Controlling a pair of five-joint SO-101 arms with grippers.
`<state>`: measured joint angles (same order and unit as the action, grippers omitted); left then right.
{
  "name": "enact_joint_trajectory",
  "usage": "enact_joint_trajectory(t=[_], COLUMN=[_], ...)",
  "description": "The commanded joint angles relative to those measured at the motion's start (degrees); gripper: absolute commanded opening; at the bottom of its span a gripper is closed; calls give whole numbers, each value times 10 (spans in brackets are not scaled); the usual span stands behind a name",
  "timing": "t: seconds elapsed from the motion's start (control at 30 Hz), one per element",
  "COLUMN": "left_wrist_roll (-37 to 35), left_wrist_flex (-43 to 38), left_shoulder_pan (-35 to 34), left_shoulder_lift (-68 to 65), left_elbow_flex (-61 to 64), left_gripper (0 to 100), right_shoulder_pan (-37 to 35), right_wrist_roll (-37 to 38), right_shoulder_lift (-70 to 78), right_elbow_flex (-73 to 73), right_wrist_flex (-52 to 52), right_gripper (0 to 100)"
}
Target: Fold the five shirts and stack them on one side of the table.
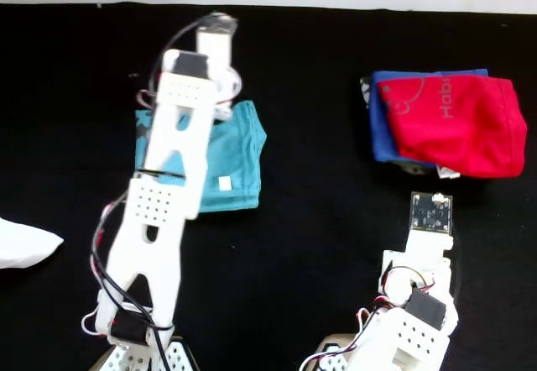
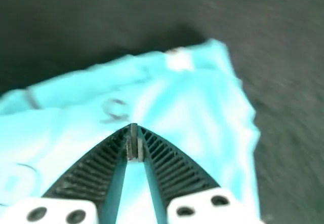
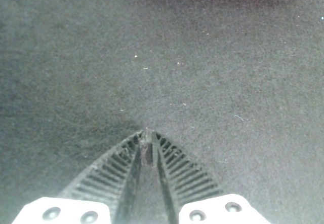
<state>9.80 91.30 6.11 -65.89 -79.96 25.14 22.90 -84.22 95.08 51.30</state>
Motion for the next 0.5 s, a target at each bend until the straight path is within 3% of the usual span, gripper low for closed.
enact_joint_trajectory(t=[0.0, 0.27, 0.47], left_wrist_roll=[-1, -1, -1], left_wrist_flex=[-16, -177, -232], left_shoulder_pan=[30, 52, 52], left_shoulder_lift=[23, -50, -78], left_elbow_flex=[-33, -34, -34], left_gripper=[14, 14, 14], right_shoulder_pan=[6, 6, 6], right_wrist_roll=[2, 2, 2], right_shoulder_lift=[-4, -4, -4], right_elbow_flex=[59, 59, 59], right_wrist_flex=[-10, -10, -10], right_gripper=[7, 7, 7])
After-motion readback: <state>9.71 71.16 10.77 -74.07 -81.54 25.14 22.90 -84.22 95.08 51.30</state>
